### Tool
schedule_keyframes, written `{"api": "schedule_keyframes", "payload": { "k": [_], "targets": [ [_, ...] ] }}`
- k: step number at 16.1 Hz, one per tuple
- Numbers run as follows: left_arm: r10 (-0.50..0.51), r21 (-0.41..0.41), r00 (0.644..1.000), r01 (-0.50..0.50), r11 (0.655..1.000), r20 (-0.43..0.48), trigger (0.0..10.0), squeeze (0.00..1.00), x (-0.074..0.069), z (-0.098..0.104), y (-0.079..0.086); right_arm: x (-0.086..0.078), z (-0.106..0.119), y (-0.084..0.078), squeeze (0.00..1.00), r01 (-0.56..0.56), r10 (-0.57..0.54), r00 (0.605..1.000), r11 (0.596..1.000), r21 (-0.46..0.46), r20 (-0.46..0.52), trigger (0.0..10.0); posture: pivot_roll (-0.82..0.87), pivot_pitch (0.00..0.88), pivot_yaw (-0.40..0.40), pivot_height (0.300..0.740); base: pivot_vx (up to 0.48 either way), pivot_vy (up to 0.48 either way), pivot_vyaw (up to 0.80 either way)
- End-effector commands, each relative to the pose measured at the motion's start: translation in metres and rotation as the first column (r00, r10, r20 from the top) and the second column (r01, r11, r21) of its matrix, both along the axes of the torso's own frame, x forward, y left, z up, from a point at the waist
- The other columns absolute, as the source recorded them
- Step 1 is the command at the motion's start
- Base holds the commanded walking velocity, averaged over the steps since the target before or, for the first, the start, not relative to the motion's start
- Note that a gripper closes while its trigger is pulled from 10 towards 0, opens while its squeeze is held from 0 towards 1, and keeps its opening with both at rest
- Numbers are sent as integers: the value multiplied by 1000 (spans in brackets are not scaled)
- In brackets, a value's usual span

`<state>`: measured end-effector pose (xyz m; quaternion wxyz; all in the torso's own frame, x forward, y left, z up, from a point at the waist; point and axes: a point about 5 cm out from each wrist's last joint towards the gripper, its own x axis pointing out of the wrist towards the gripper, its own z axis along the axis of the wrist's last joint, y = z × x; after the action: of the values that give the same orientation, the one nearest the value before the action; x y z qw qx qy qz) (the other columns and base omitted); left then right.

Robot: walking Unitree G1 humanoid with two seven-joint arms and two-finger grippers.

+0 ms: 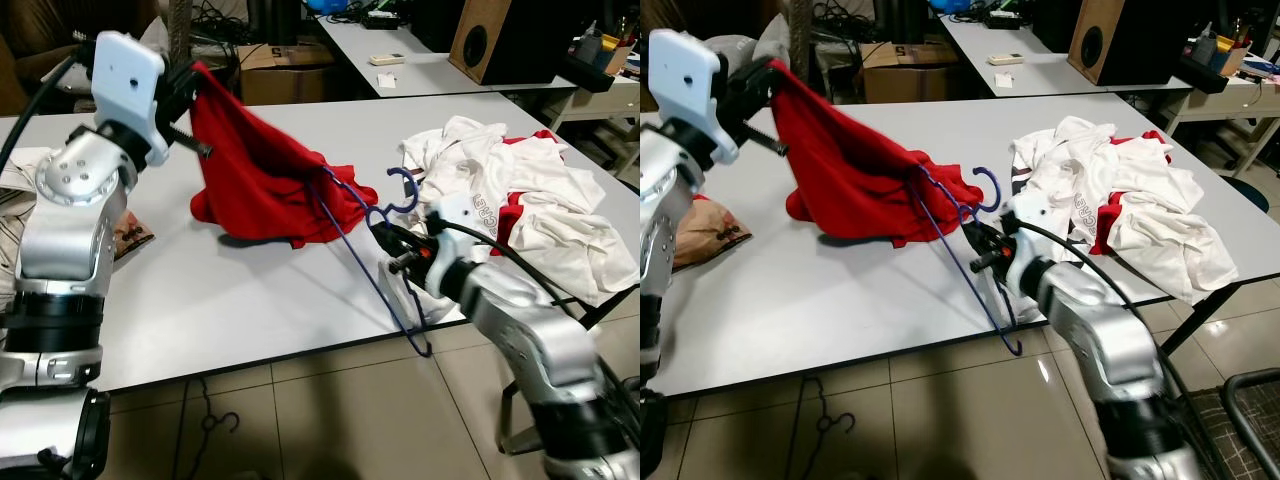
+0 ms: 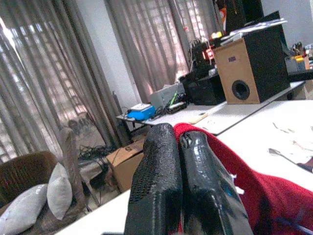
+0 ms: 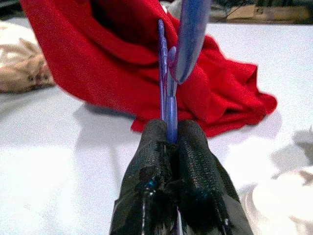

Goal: Hang hanger

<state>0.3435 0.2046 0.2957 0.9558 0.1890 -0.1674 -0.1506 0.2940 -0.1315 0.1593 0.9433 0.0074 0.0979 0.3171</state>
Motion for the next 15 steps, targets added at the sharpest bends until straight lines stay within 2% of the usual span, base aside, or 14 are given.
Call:
{"api": "schedule_keyframes", "payload": {
  "k": [1, 3, 5, 6, 7, 8, 9, 10, 13, 15],
  "targets": [
    [-23, 8, 1000, 23, 1000, 12, 0, 0, 1, 9, -3, -5, 2, -1, 0, -47, 47, 999, 999, -7, -2, 10000, -39, 0, -4, 740, 0, 0, 0],
    [-66, 16, 998, 66, 998, 10, 0, 0, -1, 11, -6, -9, -1, 2, 0, -102, 101, 995, 994, -27, -16, 10000, -42, 0, 1, 740, 0, 0, 0],
    [-68, -10, 998, 68, 998, 18, 0, 0, -3, 15, -4, -15, 0, 6, 0, -161, 161, 987, 987, -14, -20, 10000, -36, 0, 0, 740, 0, 0, 0],
    [-65, -36, 997, 66, 997, 38, 0, 0, -4, 17, -1, -19, 3, 10, 0, -232, 233, 972, 972, -34, 16, 10000, -31, 0, -6, 740, 0, 0, 0],
    [-67, -42, 997, 69, 997, 43, 0, 0, -4, 18, 0, -21, 4, 12, 0, -254, 255, 966, 966, -42, 32, 10000, -28, 0, -9, 740, 0, 0, 0],
    [-30, -28, 999, 31, 999, 35, 0, 0, -4, 16, 4, -24, 10, 14, 0, -299, 307, 947, 950, -90, 97, 10000, -23, 0, -15, 740, 0, 0, 0],
    [-15, -20, 1000, 16, 1000, 21, 0, 0, -5, 14, 8, -24, 17, 13, 0, -297, 316, 934, 946, -129, 166, 10000, -18, 0, -20, 740, 0, 0, 0],
    [-19, -20, 1000, 20, 1000, 19, 0, 0, -5, 13, 8, -23, 18, 12, 0, -292, 312, 935, 947, -130, 170, 10000, -18, 0, -20, 740, 0, 0, 0],
    [-123, 16, 992, 123, 992, -22, 0, 0, -13, 8, -1, -3, 26, 6, 0, -154, 180, 959, 979, -134, 220, 10000, -11, 0, -25, 740, 0, 0, 0],
    [-128, 19, 992, 128, 992, -22, 0, 0, -17, 8, 1, 6, 14, -7, 0, -49, 75, 986, 984, -171, 147, 10000, -11, 0, -29, 740, 0, 0, 0]
  ]
}}
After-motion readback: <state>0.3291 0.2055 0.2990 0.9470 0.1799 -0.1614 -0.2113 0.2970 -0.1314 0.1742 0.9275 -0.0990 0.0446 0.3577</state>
